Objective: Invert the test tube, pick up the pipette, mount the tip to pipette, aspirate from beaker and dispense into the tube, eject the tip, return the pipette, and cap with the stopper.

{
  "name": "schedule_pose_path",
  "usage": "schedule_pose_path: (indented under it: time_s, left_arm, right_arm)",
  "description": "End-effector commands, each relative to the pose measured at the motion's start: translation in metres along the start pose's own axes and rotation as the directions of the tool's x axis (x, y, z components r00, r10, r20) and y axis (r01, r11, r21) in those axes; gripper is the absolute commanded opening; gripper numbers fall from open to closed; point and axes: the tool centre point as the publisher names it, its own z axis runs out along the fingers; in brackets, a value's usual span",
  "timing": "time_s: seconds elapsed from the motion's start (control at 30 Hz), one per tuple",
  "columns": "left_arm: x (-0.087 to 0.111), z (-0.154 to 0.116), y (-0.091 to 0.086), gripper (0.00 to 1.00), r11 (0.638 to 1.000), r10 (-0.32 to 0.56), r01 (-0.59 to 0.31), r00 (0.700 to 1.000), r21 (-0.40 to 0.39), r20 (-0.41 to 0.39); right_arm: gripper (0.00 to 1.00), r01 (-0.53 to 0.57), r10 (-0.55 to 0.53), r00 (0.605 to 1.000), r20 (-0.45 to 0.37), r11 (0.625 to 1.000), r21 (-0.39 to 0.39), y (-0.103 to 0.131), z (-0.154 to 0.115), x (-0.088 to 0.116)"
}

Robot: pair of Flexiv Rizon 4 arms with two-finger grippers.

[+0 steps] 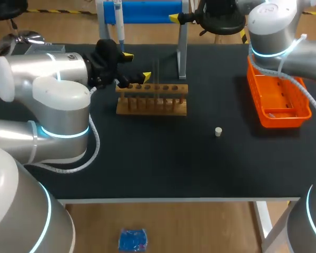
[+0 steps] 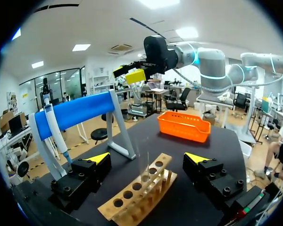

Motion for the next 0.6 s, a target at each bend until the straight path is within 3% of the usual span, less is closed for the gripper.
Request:
schedule_pose_path:
  time_s: [0.03,0.6]
  left_arm:
    - [-0.0041,0.0079,-0.0003,1.0,1.0,-0.001,0.001,1.0,-0.007,-0.007]
    - [-0.0044,0.0076,-0.0012,1.0,1.0,0.012,-0.012,1.0,-0.003,-0.016]
  right_arm:
    - [1.0,-0.001,0.001,1.0,-0.003,1.0,0.002,0.0003,-0.0006,-0.0008]
    - [1.0,-0.001,0.001,1.0,-0.003,1.0,0.002,0.0003,-0.0006,-0.0008]
